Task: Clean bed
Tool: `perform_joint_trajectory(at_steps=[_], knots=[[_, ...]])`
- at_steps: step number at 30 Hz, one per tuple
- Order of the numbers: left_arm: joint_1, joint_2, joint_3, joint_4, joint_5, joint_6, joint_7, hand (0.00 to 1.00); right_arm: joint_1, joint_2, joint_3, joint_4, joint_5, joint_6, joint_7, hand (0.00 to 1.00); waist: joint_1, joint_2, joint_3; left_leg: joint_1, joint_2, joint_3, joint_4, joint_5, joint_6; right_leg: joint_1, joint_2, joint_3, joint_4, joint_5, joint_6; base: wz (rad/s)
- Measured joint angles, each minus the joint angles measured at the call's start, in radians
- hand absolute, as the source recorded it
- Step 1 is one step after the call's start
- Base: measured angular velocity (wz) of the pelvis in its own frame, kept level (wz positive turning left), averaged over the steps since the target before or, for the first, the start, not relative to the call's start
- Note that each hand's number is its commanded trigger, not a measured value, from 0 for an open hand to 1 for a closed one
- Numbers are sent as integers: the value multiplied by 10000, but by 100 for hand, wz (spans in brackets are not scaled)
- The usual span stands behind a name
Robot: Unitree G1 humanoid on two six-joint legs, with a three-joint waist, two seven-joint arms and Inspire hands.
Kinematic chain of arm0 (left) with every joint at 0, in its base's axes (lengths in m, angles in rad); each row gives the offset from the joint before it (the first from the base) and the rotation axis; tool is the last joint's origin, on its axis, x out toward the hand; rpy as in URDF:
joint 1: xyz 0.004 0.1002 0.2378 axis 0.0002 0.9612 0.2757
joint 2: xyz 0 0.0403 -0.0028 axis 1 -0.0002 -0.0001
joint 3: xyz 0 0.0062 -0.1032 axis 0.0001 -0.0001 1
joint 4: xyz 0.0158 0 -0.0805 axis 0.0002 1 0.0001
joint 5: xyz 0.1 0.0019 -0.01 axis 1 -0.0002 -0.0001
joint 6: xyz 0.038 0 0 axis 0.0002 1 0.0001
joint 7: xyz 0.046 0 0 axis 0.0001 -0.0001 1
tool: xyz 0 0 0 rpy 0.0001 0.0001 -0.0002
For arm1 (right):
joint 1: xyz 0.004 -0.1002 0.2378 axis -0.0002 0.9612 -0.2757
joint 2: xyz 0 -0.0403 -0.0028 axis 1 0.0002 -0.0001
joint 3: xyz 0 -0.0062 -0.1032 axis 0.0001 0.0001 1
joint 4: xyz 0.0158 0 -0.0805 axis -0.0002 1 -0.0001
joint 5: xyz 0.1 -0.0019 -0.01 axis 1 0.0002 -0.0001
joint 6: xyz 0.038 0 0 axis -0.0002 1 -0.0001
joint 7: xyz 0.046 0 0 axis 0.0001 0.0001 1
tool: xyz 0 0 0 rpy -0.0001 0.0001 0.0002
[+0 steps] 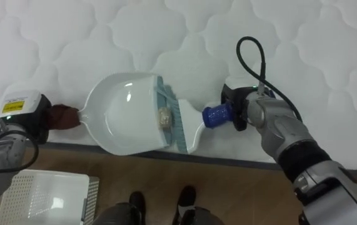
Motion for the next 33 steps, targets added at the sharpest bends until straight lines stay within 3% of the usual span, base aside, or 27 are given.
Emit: perform_joint_trajectory(at_steps=[19, 33], knots=[[102, -249, -3, 10, -10, 131, 84, 100, 191, 4, 0, 2, 304, 0, -126, 100, 81, 0, -1, -14, -153, -157, 28, 82, 94, 14, -204, -115, 132, -50, 44, 2], [235, -257, -1, 20, -11, 240, 268, 100, 368, -15, -7, 12, 2035, -17, -334, 100, 115, 1, -1, 64, -195, -157, 7, 83, 94, 15, -300, -112, 284, -167, 79, 1]])
